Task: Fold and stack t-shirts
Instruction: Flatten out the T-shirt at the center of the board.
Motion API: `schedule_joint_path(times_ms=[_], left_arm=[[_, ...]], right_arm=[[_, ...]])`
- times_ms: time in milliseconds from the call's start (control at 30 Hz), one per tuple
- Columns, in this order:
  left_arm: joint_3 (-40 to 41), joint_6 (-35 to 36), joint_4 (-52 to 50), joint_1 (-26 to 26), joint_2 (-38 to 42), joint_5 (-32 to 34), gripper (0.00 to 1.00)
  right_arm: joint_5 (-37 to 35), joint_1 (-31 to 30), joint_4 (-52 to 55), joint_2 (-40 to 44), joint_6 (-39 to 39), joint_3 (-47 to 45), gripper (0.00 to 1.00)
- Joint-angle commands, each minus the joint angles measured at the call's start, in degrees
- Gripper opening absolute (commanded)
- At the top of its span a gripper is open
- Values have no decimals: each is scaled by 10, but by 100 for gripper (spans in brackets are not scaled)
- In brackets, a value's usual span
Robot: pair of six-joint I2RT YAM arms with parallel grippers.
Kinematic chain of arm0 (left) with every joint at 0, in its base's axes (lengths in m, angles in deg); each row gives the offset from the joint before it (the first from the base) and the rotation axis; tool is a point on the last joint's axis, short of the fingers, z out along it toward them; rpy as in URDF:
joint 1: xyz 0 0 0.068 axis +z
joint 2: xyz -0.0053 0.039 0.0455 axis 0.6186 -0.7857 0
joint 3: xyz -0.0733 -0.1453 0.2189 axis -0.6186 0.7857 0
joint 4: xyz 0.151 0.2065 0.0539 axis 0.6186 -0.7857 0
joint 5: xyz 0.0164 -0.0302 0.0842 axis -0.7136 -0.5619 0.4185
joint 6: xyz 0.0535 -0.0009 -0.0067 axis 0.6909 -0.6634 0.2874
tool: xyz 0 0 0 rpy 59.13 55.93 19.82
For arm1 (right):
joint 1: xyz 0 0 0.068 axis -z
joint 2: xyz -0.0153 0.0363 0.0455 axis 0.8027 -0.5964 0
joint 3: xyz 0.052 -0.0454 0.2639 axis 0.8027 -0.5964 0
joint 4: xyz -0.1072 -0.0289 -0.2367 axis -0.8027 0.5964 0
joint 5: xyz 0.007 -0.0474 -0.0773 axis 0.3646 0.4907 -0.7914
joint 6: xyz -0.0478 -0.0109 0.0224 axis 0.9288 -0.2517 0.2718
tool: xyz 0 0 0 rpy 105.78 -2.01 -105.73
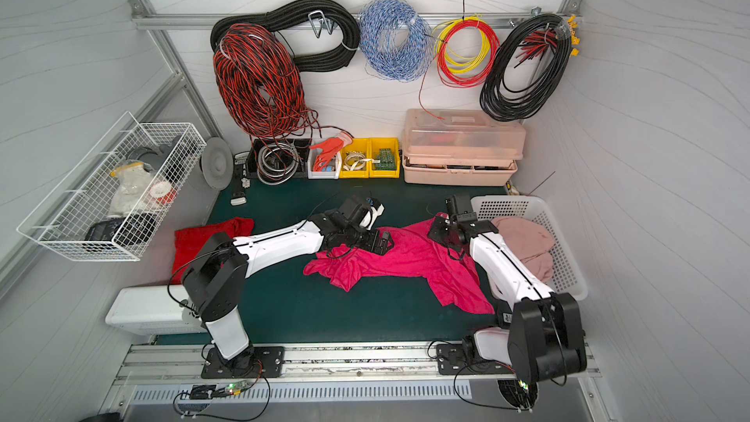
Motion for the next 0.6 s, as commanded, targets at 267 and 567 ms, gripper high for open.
schedule_joint_path(times_ms=[267,567], left_arm=[[-98,-26,-124,-2,-109,-7,0],[140,-103,-51,24,189,89,86]], right_arm=[[207,-43,-70,23,-42,133,0],[208,-252,-95,-160,-55,299,0]])
